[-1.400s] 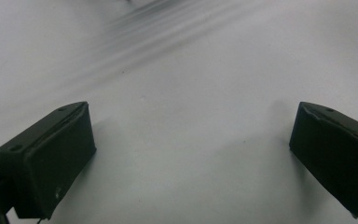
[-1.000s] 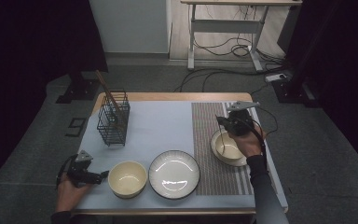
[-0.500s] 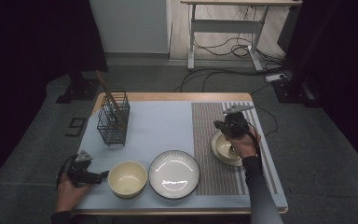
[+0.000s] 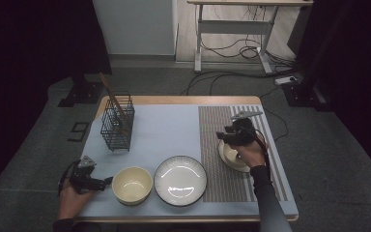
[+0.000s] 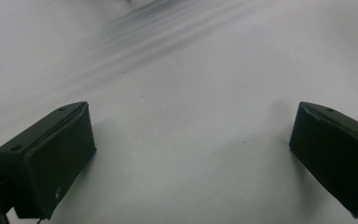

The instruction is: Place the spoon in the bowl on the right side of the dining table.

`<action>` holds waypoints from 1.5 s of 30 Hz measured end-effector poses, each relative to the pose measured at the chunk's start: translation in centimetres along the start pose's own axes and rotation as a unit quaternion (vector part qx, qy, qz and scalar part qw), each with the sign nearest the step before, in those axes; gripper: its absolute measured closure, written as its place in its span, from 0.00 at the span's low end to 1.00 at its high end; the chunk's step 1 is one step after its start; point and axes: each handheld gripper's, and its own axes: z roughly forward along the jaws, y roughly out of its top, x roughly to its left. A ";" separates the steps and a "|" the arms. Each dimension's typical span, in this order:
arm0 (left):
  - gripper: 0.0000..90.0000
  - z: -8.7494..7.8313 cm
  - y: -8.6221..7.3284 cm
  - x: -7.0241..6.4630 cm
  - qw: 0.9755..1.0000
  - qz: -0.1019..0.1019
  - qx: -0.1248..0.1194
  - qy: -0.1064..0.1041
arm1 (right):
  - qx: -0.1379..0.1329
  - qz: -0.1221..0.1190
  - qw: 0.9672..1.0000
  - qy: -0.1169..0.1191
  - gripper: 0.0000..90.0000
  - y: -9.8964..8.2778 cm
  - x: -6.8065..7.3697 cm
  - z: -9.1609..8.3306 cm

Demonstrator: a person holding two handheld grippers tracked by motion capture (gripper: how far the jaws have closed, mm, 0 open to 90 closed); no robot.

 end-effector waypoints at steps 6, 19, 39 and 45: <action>0.00 0.0 0.0 0.0 1.000 0.000 0.000 0.000 | -0.007 0.003 1.000 0.008 0.41 0.0 0.2 -0.6; 0.00 0.0 0.0 0.0 1.000 0.000 0.000 0.001 | -0.015 -0.007 1.000 0.000 0.27 -1.1 0.7 -2.4; 0.00 0.0 0.0 0.0 1.000 0.000 0.001 0.000 | -0.005 0.015 0.999 -0.032 0.00 -6.1 -0.4 -5.3; 0.00 0.0 0.0 0.0 1.000 0.001 0.001 0.000 | -0.010 0.021 0.999 -0.044 0.00 -7.8 -0.6 -6.1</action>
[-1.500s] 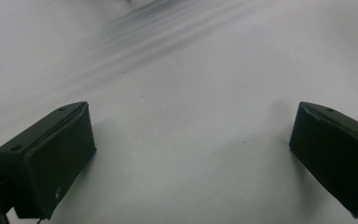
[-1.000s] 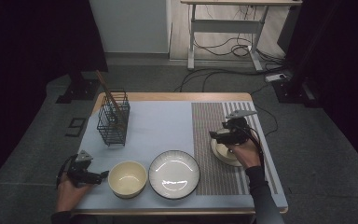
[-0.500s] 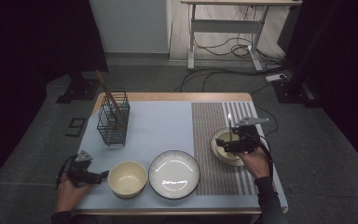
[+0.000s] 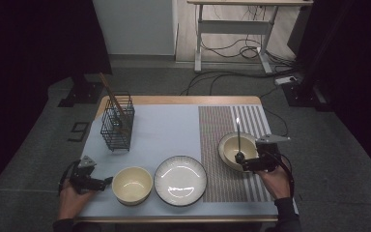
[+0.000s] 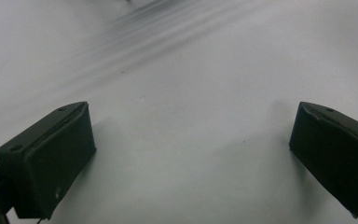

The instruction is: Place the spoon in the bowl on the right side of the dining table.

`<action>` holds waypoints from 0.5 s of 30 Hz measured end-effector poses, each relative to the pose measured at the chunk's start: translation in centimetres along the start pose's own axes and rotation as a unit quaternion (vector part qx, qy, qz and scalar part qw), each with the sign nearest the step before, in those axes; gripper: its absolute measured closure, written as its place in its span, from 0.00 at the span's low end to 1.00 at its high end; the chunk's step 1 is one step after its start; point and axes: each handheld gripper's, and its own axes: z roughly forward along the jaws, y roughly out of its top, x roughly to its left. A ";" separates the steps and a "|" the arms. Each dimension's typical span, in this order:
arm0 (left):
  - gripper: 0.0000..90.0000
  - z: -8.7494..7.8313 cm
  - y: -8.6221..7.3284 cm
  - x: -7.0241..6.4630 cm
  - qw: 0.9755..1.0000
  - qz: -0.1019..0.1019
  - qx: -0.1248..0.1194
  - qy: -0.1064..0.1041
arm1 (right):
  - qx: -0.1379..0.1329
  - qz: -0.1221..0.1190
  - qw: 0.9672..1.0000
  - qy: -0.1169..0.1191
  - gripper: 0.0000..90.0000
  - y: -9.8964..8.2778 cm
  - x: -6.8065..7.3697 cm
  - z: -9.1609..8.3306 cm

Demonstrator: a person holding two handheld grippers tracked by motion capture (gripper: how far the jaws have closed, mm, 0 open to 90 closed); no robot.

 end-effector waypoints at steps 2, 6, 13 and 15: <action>0.00 0.0 0.0 0.0 1.000 0.000 0.000 0.000 | 0.001 -0.001 1.000 -0.004 0.00 -0.6 0.1 -0.2; 0.00 0.0 0.0 0.0 1.000 0.000 0.000 0.000 | 0.003 0.002 1.000 -0.012 0.00 -1.7 0.2 -0.5; 0.00 0.0 0.0 0.0 1.000 0.000 0.000 0.000 | 0.026 0.002 0.999 -0.020 0.00 -3.6 0.2 -0.4; 0.00 0.0 0.0 0.0 1.000 0.000 0.000 0.000 | 0.034 0.001 0.999 -0.023 0.00 -4.1 0.2 -0.3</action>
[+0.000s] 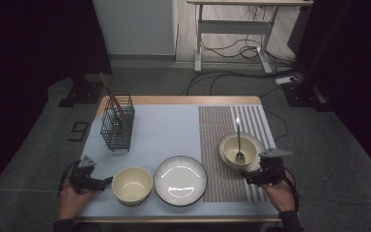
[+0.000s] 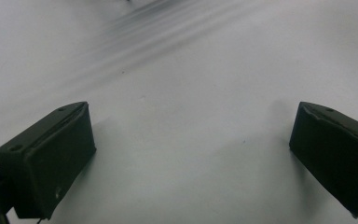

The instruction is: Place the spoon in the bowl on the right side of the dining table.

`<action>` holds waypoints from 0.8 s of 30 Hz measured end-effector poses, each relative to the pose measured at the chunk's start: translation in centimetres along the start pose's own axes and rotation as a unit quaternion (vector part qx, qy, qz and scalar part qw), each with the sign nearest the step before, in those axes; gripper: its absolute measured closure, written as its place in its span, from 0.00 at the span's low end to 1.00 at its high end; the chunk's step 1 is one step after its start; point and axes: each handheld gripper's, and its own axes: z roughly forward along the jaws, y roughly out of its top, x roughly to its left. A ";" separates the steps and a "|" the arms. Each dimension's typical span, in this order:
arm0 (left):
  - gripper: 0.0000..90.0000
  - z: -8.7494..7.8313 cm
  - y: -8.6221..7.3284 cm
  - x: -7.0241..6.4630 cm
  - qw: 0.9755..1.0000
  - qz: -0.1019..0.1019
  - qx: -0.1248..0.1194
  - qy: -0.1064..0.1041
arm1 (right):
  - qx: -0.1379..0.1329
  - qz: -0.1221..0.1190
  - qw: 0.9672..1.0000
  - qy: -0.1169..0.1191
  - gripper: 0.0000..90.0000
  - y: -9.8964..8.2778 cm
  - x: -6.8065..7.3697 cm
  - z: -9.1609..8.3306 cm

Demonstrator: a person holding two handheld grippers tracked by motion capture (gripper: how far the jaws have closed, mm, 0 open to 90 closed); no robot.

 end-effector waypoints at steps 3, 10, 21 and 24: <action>0.00 0.0 0.0 0.0 1.000 0.000 0.000 0.000 | 0.012 0.000 1.000 -0.004 0.00 -0.8 0.0 0.3; 0.00 0.0 0.0 0.0 1.000 0.000 0.000 0.000 | 0.058 -0.007 0.998 -0.002 0.00 -2.4 0.0 1.3; 0.00 0.0 0.0 0.0 1.000 0.000 0.000 0.000 | 0.118 -0.004 0.993 -0.003 0.00 -4.0 -0.6 2.7; 0.00 0.0 0.0 0.0 1.000 0.000 0.000 0.000 | 0.132 -0.008 0.991 0.001 0.00 -4.3 -0.8 3.0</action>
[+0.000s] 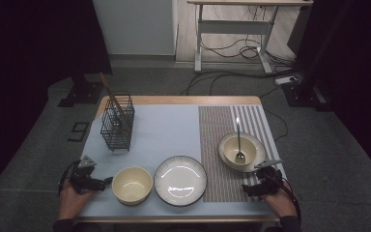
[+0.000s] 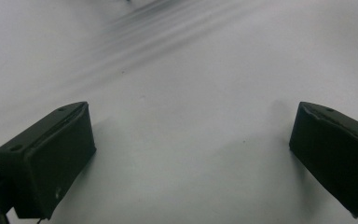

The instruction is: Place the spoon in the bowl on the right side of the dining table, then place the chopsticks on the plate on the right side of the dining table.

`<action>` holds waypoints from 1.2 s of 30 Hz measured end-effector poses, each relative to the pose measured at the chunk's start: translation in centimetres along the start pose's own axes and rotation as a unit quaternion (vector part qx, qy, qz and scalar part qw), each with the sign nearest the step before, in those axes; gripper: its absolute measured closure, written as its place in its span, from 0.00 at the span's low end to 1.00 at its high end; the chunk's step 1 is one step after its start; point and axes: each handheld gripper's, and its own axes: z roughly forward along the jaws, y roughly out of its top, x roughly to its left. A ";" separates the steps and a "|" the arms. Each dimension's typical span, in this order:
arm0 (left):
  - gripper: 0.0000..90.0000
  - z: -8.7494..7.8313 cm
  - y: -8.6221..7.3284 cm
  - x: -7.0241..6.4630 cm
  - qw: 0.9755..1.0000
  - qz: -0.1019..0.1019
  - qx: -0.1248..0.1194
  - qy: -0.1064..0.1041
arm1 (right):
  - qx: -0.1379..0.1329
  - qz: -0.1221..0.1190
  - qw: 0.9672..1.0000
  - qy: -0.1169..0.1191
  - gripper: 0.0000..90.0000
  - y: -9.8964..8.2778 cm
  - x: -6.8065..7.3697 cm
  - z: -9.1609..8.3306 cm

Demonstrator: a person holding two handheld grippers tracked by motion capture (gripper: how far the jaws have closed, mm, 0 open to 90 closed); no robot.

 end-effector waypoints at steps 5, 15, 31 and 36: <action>0.00 0.0 0.0 0.0 1.000 0.000 0.000 0.000 | 0.008 -0.014 1.000 -0.008 0.00 -0.1 0.3 0.2; 0.00 0.0 0.0 0.0 1.000 0.000 0.000 0.000 | 0.007 -0.010 1.000 -0.011 0.00 -0.2 0.3 0.2; 0.00 0.0 0.0 0.0 1.000 -0.001 0.000 0.000 | -0.002 -0.007 1.000 0.006 0.00 0.2 1.0 -0.5; 0.00 0.0 0.0 0.0 1.000 0.000 0.000 0.000 | -0.025 -0.003 1.000 0.003 0.05 0.4 1.1 -1.5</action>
